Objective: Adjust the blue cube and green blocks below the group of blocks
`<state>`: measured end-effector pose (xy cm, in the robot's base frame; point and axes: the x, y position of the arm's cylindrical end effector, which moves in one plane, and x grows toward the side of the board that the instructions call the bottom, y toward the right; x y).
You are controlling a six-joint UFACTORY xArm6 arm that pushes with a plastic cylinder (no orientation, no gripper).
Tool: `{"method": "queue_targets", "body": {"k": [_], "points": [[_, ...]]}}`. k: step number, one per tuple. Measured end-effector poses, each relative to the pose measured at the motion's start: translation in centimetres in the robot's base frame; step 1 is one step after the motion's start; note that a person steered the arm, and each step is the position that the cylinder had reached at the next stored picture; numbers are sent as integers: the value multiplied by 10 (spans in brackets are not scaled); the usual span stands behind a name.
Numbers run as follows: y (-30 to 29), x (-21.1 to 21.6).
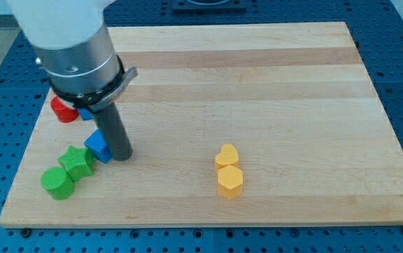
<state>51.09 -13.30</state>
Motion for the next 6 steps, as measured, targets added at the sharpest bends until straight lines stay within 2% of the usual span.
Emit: {"method": "queue_targets", "body": {"k": [1,2,5,6], "points": [[34,-27],[32,-29],[-34,-20],[-40,-18]]}}
